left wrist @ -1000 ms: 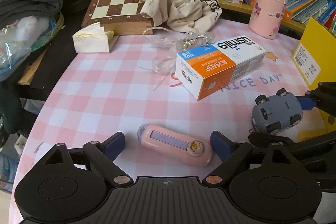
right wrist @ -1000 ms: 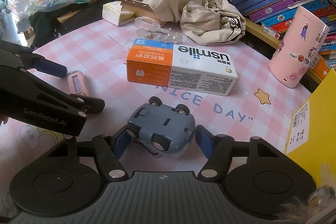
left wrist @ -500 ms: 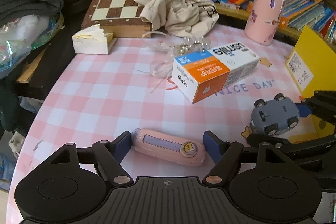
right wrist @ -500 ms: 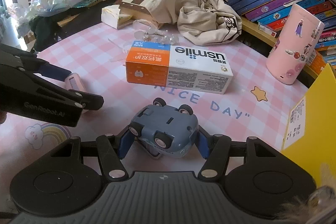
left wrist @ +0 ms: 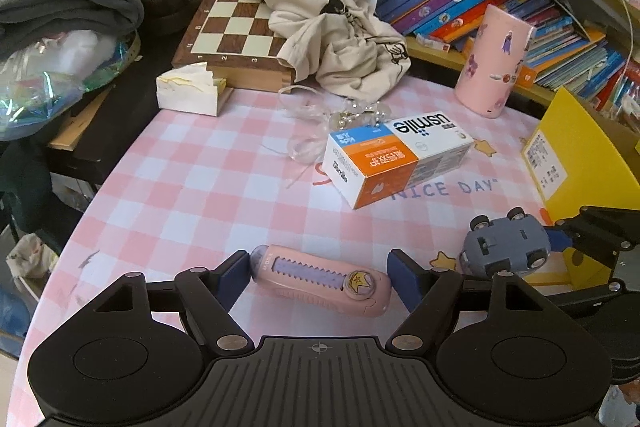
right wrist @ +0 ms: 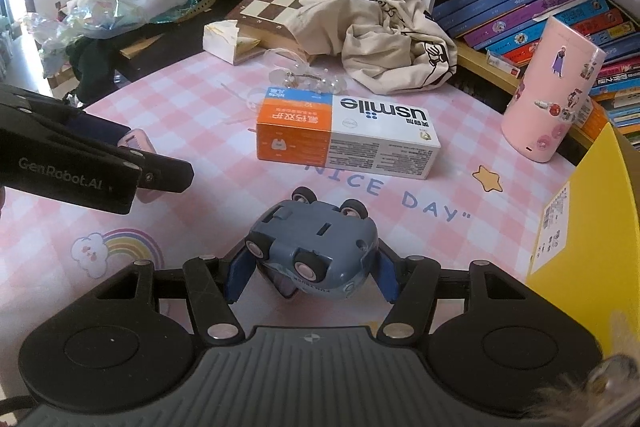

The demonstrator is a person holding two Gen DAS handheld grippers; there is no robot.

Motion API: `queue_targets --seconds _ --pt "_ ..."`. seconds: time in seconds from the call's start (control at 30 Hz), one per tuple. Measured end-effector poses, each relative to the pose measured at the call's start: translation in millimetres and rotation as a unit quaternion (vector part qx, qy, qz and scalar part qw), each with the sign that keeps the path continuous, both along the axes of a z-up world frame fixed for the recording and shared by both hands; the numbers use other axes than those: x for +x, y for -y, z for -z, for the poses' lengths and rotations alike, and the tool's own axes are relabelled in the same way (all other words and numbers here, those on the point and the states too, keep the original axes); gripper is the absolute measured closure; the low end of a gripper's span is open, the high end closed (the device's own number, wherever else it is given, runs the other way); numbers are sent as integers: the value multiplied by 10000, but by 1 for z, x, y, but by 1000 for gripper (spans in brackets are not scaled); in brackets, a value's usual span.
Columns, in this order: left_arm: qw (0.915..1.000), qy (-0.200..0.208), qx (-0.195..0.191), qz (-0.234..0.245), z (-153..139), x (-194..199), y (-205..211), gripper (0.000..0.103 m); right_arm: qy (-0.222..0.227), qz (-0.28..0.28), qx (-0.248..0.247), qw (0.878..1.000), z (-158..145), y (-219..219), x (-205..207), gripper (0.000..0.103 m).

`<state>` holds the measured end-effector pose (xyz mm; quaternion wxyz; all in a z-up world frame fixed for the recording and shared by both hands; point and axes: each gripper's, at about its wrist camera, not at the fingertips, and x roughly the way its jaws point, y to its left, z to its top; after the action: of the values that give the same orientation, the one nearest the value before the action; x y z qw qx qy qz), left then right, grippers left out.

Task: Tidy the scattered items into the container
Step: 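Lift the toy car with the right tool while the left carries the pink cylinder toward the yellow box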

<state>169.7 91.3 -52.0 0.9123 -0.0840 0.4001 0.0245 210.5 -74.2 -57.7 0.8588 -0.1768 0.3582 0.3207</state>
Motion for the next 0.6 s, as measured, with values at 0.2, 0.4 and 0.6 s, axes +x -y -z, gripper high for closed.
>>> queue_targets --seconds 0.2,0.4,0.6 --pt "10000 79 -36 -9 -7 -16 -1 27 71 17 26 10000 -6 2 -15 44" --pt "9997 182 -156 46 -14 -32 2 28 72 67 96 9999 -12 6 -29 44" --pt "9990 256 -375 49 -21 -46 4 28 109 154 177 9997 -20 12 -45 44"
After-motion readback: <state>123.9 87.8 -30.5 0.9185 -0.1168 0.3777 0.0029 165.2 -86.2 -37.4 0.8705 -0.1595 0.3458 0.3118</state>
